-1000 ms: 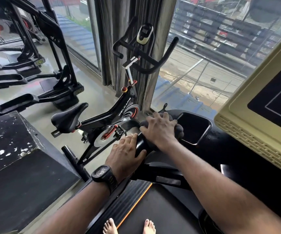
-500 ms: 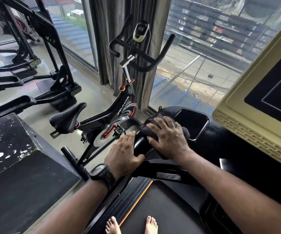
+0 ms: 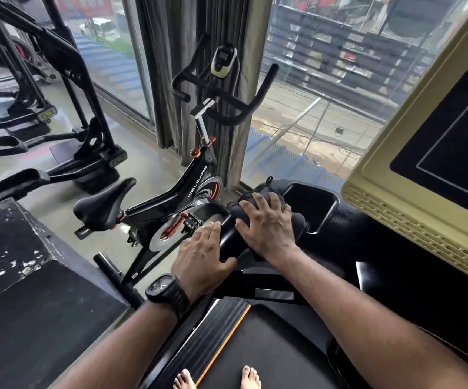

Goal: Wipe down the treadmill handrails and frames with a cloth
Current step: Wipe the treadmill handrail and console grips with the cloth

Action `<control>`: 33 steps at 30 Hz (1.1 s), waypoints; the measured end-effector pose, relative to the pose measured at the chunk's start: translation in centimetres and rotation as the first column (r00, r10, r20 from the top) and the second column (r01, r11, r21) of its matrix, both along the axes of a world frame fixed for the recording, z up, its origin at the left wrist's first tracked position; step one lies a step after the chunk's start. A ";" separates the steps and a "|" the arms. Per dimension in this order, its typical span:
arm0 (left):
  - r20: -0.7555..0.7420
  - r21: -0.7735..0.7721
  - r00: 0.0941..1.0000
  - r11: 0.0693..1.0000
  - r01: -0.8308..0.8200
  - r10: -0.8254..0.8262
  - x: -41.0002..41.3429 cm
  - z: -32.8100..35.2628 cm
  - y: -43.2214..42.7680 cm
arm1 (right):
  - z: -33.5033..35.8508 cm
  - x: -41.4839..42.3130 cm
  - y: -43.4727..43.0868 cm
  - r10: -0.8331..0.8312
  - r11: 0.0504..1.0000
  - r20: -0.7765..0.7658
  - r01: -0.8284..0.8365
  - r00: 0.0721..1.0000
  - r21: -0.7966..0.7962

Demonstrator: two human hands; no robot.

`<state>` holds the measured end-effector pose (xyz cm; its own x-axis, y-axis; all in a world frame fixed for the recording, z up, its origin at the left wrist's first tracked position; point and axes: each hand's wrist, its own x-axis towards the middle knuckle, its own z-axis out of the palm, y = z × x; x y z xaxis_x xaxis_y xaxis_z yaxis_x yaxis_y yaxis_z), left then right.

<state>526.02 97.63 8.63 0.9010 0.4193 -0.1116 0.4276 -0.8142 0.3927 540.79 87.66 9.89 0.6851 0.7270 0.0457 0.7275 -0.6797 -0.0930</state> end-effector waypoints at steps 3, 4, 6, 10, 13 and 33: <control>-0.026 0.022 0.999 1.000 0.019 -0.019 0.4 0.2 0.2 | 0.8 2.2 0.9 0.036 0.998 -0.039 -0.038 0.999 -0.043; -0.030 0.037 0.999 0.999 0.026 -0.025 0.6 0.2 0.4 | 1.3 3.2 1.4 -0.004 0.998 -0.069 0.000 0.998 -0.059; -0.033 0.060 0.999 0.998 0.032 -0.030 1.0 0.2 0.6 | 2.2 4.8 2.4 -0.153 0.987 -0.144 0.144 0.978 -0.073; -0.022 0.039 0.999 0.999 0.036 -0.035 1.4 -0.3 0.6 | 1.7 3.2 2.9 -0.341 0.939 -0.145 0.331 0.929 -0.090; -0.013 0.035 0.999 0.999 0.030 -0.030 1.6 -0.5 0.7 | 1.2 2.5 2.8 -0.162 0.985 -0.078 0.157 0.984 -0.072; 0.040 -0.067 0.999 0.998 0.013 -0.010 1.6 -0.2 1.1 | 1.1 1.1 -0.4 -0.135 0.991 -0.044 0.134 0.990 -0.030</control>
<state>527.58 98.71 8.45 0.9100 0.4016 -0.1031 0.4012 -0.7902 0.4632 541.87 87.21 10.95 0.7775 0.6289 -0.0064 0.6249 -0.7737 -0.1044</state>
